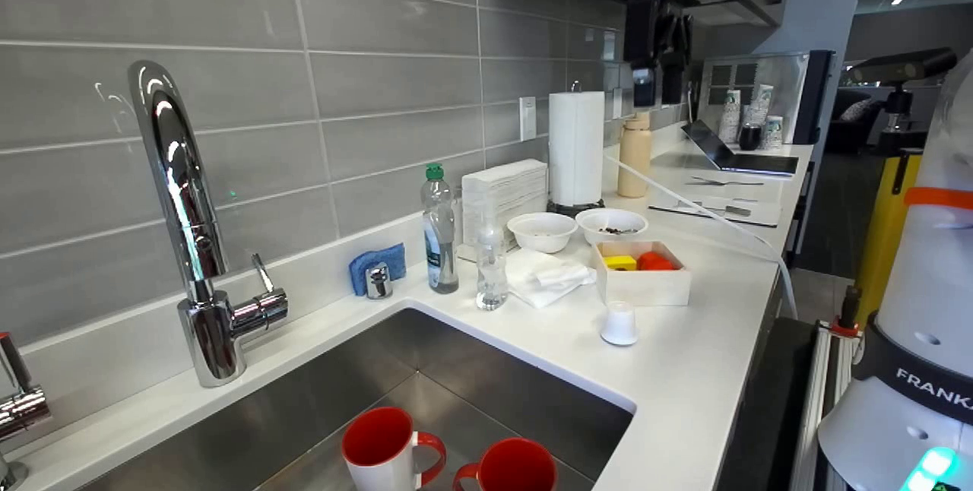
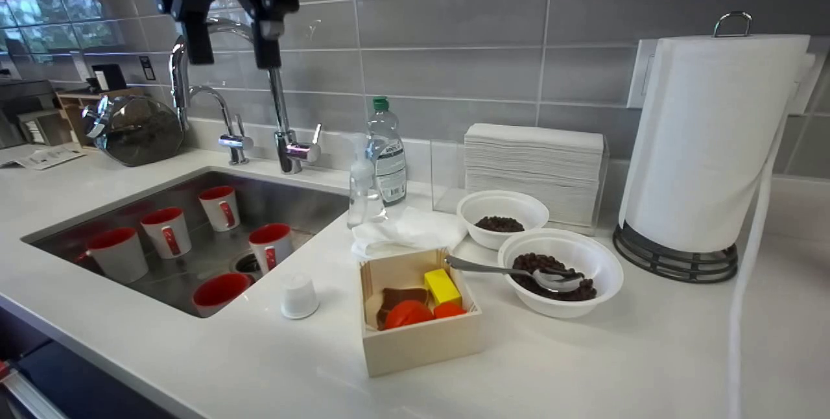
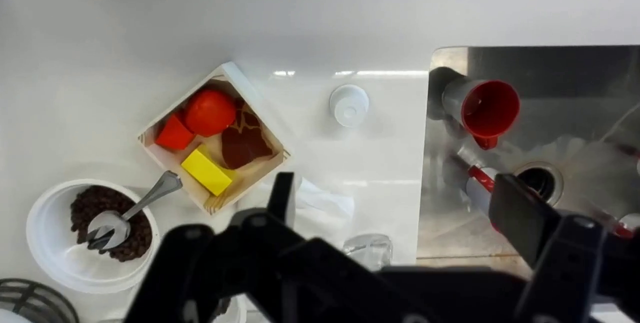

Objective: Put the shaker inside the box

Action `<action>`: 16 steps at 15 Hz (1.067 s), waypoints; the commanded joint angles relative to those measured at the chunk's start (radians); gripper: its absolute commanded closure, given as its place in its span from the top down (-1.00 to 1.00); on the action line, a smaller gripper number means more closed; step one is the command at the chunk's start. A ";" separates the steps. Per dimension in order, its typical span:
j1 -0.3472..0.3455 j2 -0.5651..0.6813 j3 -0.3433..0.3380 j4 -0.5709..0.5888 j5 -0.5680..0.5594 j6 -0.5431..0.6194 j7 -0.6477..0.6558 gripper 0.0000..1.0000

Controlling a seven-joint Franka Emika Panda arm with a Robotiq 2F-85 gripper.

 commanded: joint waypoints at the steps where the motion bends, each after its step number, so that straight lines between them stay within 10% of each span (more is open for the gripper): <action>1: 0.006 0.073 0.016 -0.091 0.032 0.092 0.049 1.00; 16: 0.015 0.616 0.051 -0.119 0.083 0.542 0.116 1.00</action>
